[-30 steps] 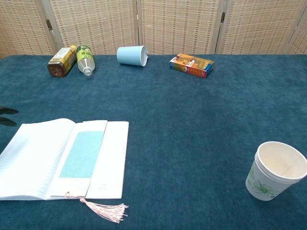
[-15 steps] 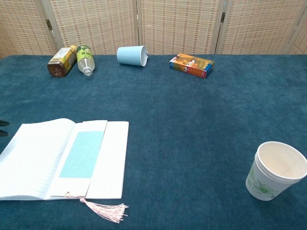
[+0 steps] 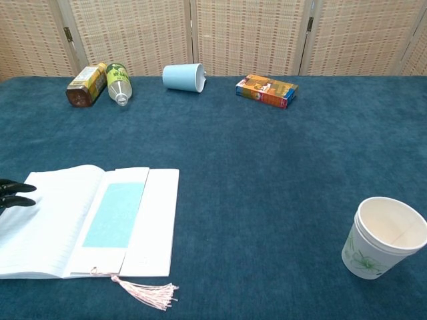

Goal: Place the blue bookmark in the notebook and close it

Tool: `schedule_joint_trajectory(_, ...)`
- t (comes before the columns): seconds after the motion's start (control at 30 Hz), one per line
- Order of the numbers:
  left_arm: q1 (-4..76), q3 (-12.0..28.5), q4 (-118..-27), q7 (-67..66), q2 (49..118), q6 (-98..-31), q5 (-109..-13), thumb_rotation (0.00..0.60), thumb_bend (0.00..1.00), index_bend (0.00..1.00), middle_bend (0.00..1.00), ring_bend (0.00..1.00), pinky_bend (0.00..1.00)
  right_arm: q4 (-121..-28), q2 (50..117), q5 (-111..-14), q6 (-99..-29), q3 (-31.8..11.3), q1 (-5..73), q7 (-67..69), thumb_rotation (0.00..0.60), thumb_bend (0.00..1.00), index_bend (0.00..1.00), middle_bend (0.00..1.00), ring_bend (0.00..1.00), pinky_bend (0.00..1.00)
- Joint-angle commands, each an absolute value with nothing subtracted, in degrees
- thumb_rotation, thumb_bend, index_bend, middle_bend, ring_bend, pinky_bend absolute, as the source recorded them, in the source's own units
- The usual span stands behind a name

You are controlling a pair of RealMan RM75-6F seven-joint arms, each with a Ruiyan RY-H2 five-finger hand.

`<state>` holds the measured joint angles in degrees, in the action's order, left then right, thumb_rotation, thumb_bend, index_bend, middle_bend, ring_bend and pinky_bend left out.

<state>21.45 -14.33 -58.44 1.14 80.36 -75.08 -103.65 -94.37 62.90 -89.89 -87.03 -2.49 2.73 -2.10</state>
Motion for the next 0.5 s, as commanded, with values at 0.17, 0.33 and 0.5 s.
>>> schedule_joint_trajectory(0.17,22.39,-13.86,-58.47,2.57,82.62,-75.65,-105.24,0.600,0.17,0.08,0.00,0.00,0.12,-93.94,63.10,-89.78,-87.60,-2.44,2.36,-1.74,0.600,0.30,0.07,0.19,0.09,0.11)
schedule_joint_trajectory(0.33,22.70,-12.87,-56.02,5.49,85.25,-77.55,-105.85,0.600,0.17,0.10,0.00,0.00,0.12,-93.58,63.13,-89.38,-87.94,-2.54,2.11,-1.45,0.600,0.30,0.07,0.19,0.09,0.11)
schedule_joint_trajectory(0.5,23.12,-11.80,-53.31,9.38,87.56,-79.51,-105.96,0.600,0.17,0.15,0.00,0.00,0.12,-93.47,63.14,-89.16,-88.24,-2.60,1.89,-1.25,0.600,0.30,0.07,0.19,0.09,0.11)
